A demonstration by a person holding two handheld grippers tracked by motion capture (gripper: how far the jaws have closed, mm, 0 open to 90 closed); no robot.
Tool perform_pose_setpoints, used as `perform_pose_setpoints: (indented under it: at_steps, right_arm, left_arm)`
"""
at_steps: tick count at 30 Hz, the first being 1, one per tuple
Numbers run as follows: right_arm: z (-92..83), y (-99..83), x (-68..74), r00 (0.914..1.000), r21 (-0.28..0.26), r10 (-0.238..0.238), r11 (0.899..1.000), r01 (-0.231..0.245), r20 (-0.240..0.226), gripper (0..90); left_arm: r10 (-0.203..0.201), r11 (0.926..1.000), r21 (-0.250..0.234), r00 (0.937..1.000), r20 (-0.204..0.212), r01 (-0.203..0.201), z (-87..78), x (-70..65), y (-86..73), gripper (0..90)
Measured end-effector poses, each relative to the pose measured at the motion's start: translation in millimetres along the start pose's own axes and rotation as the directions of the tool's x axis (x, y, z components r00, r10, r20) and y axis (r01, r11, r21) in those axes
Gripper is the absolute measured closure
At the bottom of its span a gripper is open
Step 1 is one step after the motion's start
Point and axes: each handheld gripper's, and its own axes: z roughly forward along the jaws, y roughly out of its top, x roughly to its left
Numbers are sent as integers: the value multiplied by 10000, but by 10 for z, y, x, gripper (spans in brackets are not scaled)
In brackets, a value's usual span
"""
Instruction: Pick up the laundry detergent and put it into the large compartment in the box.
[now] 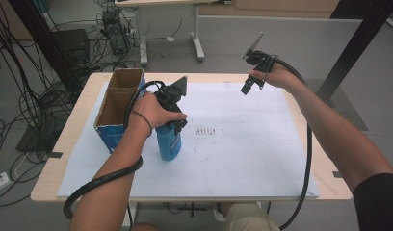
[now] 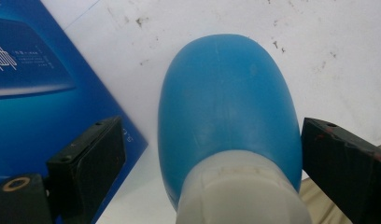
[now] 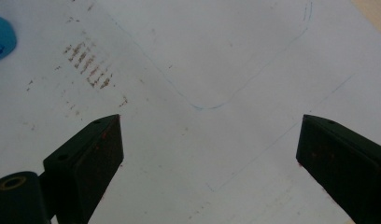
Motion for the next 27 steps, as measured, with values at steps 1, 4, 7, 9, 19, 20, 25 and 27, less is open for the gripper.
perform_pose_setpoints:
  at_steps: [1,4,7,9,19,20,25,27]
  right_arm:
    - [-1,-2,-1,10000,-9,-15,10000,15,5,74]
    - [-2,-2,-4,10000,18,20,10000,-20,-31,75]
    - [-4,-3,-7,10000,22,30,10000,-30,-45,75]
    - [-6,-4,-8,10000,11,42,10000,-42,-54,75]
    - [2,1,-7,10000,-36,-7,10000,7,-94,75]
    - [2,2,-6,10000,-28,-5,10000,5,-93,75]
    - [-4,-3,-4,10000,-61,13,10000,-13,-86,76]
    - [-3,-4,-9,10000,-53,13,10000,-13,-92,75]
  left_arm:
    - [7,10000,-1,10000,1,-7,0,-3,1,86]
    - [52,10000,-4,10000,-10,-52,2,-16,7,86]
    - [63,10000,-34,10000,-13,-63,-4,-25,9,87]
    - [64,10000,-17,10000,-11,-64,-5,-27,14,86]
    - [111,9999,-66,9999,1,-111,-9,-47,21,86]
    - [89,9999,-54,10000,16,-89,-8,-45,22,86]
    - [69,10000,-48,10000,-17,-69,3,-48,21,88]
    - [93,10000,-19,10000,-12,-93,2,-45,22,88]
